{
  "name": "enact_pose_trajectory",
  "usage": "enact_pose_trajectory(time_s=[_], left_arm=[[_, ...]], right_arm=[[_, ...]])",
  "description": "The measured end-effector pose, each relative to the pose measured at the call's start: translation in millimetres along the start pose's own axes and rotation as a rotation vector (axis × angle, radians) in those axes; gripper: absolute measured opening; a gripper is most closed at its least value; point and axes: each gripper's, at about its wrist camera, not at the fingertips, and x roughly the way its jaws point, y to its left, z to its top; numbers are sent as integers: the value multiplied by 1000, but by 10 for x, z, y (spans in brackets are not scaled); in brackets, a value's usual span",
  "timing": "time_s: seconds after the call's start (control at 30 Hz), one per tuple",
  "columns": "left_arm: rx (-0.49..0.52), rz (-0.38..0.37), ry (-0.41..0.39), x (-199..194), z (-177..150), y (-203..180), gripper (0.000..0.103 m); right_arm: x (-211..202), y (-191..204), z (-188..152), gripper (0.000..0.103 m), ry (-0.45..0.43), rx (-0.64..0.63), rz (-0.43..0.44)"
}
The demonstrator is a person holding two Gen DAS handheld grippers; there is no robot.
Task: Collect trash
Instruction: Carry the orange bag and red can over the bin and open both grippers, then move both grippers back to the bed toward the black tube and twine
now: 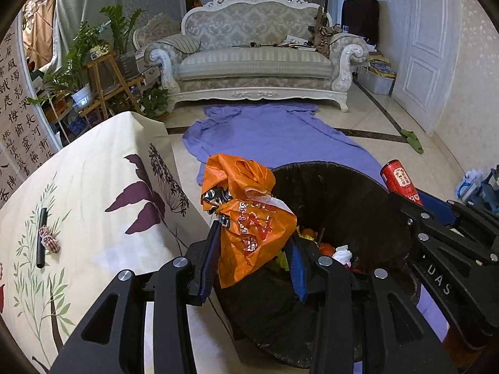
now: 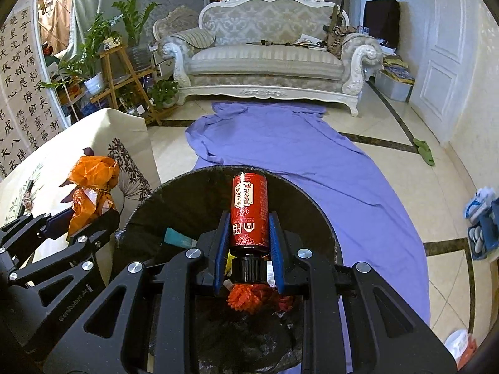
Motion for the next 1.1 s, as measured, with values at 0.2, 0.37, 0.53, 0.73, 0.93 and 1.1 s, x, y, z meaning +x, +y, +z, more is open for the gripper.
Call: enact_pose_trajectory(time_s=[0.2, 0.37, 0.53, 0.73, 0.93, 1.1], left_arm=[[6, 3, 8, 25, 33, -23, 47], [0, 9, -3, 14, 39, -15, 63], [-4, 13, -6, 1, 36, 9, 71], [-14, 22, -8, -44, 37, 32, 74], [-29, 27, -9, -88, -4, 94, 74], [-38, 30, -14, -147, -30, 144, 74]], right_arm=[[49, -15, 11, 25, 6, 6, -9], [34, -32, 9, 40, -4, 11, -28], [17, -41, 3, 45, -8, 10, -41], [-6, -38, 6, 51, -14, 13, -48], [-33, -38, -1, 52, -17, 14, -51], [-36, -39, 3, 52, -18, 14, -49]])
